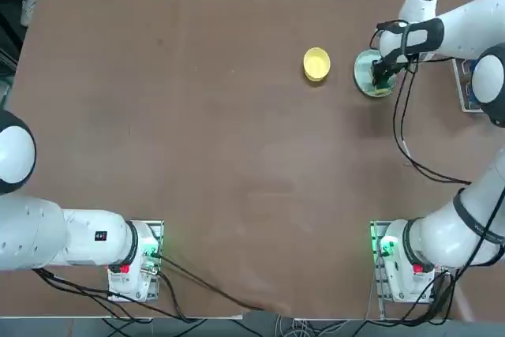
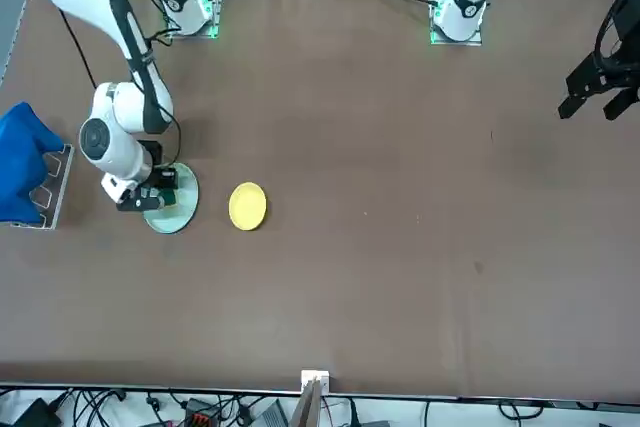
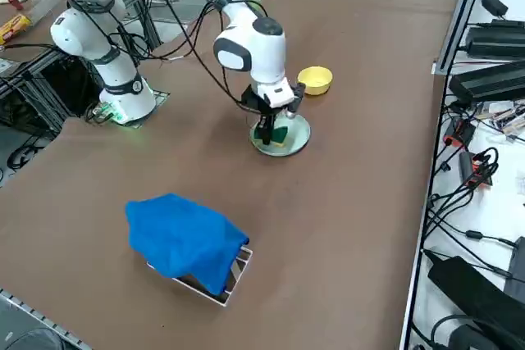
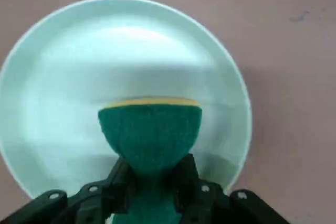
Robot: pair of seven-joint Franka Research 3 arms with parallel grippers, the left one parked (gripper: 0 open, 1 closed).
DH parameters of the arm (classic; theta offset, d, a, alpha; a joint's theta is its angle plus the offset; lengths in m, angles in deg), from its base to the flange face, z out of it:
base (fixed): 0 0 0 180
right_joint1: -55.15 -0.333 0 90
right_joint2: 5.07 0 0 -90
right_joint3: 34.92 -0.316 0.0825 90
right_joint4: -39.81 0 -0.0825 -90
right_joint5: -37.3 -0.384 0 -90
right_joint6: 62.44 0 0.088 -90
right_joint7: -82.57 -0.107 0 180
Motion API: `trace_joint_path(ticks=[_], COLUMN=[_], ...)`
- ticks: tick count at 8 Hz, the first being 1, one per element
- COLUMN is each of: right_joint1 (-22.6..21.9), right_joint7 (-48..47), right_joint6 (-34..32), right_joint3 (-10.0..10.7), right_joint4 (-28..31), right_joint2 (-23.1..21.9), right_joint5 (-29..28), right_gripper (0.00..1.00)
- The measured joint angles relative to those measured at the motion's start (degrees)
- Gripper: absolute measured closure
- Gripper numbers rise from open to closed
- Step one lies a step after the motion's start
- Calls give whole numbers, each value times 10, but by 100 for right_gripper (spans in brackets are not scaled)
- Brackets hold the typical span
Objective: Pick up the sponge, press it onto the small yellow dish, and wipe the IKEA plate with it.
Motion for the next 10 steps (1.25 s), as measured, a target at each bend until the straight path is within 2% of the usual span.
trace_joint_path(ticks=[4, 6, 10], right_joint1=[17, 16, -7], right_joint7=[34, 35, 34], right_joint6=[7, 7, 10], right_joint3=[0, -5, -12], right_joint4=[-18, -46, -73], right_joint2=[3, 21, 48], right_joint5=[0, 0, -12], right_gripper=[62, 63, 63])
